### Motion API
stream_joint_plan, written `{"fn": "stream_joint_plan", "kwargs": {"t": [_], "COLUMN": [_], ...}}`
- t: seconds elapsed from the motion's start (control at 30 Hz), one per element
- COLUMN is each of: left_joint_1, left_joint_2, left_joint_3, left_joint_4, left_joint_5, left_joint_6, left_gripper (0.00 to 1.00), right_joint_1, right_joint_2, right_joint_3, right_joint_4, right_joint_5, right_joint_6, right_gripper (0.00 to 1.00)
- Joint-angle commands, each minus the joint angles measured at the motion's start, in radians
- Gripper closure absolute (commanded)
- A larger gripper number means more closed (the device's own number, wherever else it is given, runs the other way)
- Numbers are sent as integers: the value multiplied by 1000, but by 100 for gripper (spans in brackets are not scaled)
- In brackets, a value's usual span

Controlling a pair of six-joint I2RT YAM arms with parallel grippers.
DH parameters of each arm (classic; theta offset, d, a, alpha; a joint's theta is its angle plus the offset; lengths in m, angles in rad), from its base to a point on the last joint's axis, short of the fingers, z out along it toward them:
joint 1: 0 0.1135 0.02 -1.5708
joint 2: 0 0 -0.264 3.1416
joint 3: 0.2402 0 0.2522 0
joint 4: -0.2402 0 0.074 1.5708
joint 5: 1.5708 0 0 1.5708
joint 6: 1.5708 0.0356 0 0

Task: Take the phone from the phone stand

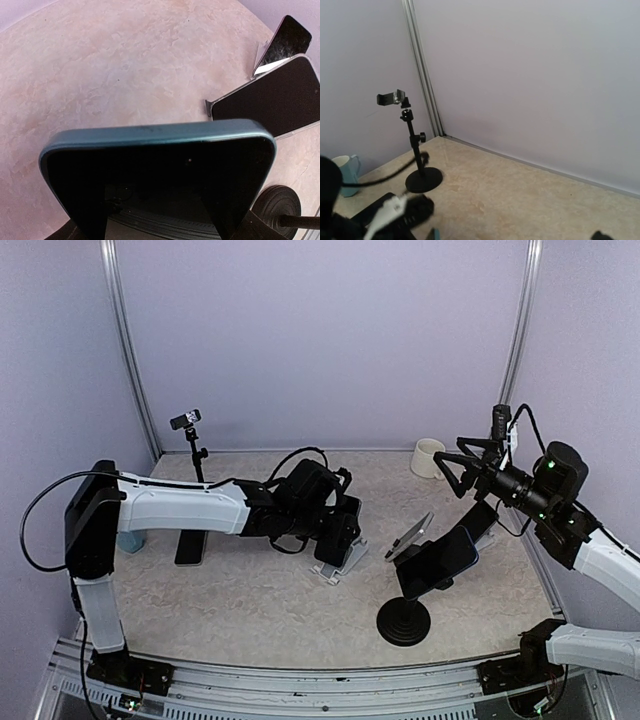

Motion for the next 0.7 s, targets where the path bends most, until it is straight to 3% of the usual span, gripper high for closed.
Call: {"fn": "stream_joint_plan", "kwargs": {"t": [0.0,0.67], "left_joint_1": [30,195], "left_joint_2": [-70,-225], "left_joint_3": [-7,-379], "left_joint_4": [0,12], "left_joint_5": [-33,-79], "left_joint_6": [-45,-196], "left_gripper": [44,52], "right_joint_1": [-12,-12], "right_joint_2": [-10,19], "right_joint_3": [-13,-42], "right_joint_4": [29,73], "right_joint_5": [-7,-32], "right_joint_6": [7,26], "right_gripper": [3,3]}}
